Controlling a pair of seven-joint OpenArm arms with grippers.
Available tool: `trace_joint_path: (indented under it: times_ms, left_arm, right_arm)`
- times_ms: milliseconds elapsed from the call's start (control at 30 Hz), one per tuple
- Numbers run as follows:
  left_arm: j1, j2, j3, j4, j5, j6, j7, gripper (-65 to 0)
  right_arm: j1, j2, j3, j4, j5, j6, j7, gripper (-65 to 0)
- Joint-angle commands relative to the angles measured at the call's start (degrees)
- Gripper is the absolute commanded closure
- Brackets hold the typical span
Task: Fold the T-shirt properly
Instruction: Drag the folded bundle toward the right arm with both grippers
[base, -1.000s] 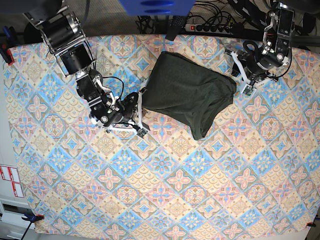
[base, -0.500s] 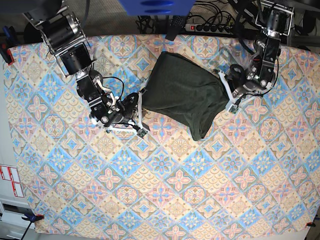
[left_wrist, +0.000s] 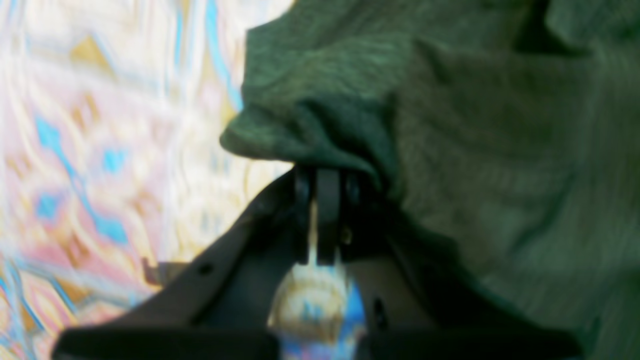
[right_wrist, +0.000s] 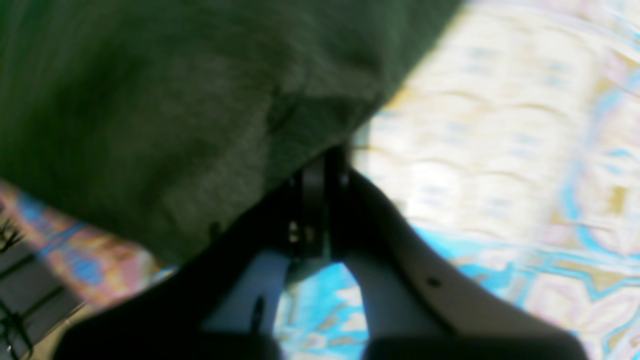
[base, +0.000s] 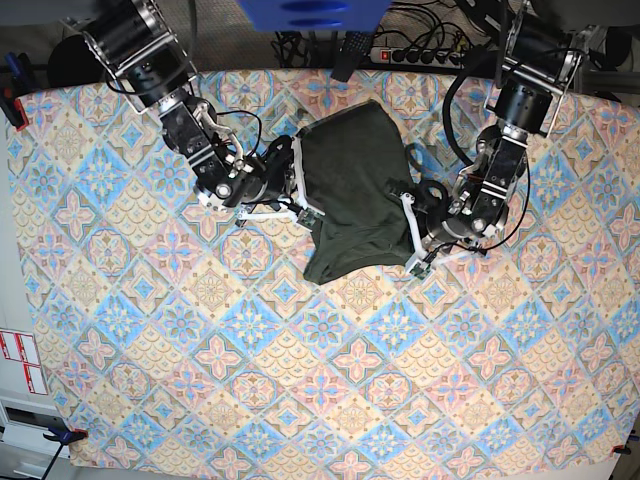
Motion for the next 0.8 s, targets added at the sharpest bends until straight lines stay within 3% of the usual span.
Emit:
trace_joint_path:
  times_ms: [0, 233, 367, 467, 600, 767]
  left_arm:
    - [-2.4, 2.1, 1.4, -3.9, 2.9, -0.3, 0.3, 0.0]
    - [-6.0, 8.3, 1.5, -8.9, 10.0, -0.3, -2.1, 0.0]
    - [-7.1, 8.6, 1.3, -8.3, 10.7, -0.3, -2.2, 0.0]
    - [-7.4, 8.2, -0.1, -8.1, 10.8, -0.3, -2.2, 0.0]
    - [-6.1, 6.5, -7.8, -3.6, 10.6, -0.3, -2.1, 0.0]
    - [-1.0, 5.8, -24.5, 4.2, 10.7, -0.3, -1.7, 0.0]
  right_arm:
    - [0.9, 1.5, 0.4, 2.0, 0.5, -0.1, 0.7, 0.0]
    - [-1.8, 4.7, 4.9, 8.6, 0.4, -0.2, 0.7, 0.0]
    - [-4.9, 5.1, 10.7, 14.1, 0.7, -0.2, 0.7, 0.0]
    - [-7.3, 5.1, 11.3, 19.5, 0.7, -0.2, 0.7, 0.0]
    - [-10.8, 4.9, 10.5, 25.3, 0.7, -0.1, 0.7, 0.0]
    - [-10.0, 4.2, 2.3, 26.4, 0.5, -0.1, 0.7, 0.0]
